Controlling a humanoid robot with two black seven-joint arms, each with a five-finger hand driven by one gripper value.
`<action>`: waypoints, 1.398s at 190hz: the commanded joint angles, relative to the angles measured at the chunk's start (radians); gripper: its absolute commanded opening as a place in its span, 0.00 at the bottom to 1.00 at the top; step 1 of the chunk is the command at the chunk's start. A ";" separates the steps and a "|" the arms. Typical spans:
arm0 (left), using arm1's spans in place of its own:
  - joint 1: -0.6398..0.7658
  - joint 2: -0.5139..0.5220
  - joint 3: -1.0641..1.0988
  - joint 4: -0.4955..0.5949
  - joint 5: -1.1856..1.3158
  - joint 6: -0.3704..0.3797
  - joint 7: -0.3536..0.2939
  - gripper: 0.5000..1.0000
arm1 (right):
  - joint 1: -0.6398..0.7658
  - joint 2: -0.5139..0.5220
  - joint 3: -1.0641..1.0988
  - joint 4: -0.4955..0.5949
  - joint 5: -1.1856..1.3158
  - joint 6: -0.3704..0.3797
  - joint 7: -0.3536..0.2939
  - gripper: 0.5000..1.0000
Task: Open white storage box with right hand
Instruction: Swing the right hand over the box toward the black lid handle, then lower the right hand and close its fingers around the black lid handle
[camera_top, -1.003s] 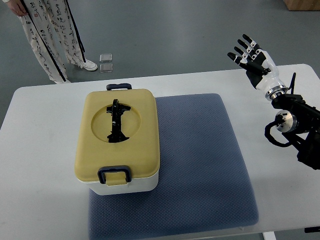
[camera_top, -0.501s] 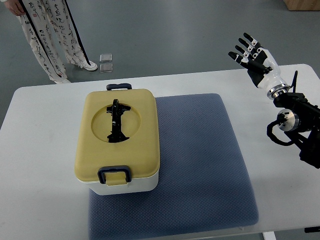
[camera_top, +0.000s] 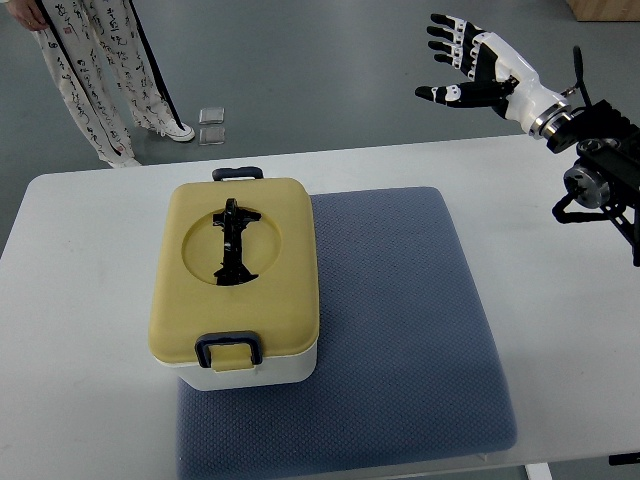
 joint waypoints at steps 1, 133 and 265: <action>0.000 0.000 0.000 0.000 0.000 0.001 0.000 1.00 | 0.050 -0.016 -0.004 0.047 -0.143 0.029 0.000 0.86; 0.000 0.000 0.000 0.000 0.000 0.001 0.000 1.00 | 0.428 -0.002 -0.280 0.448 -0.742 0.199 0.026 0.86; 0.000 0.000 0.000 0.000 0.000 -0.001 0.000 1.00 | 0.463 0.141 -0.399 0.447 -0.840 0.192 0.015 0.68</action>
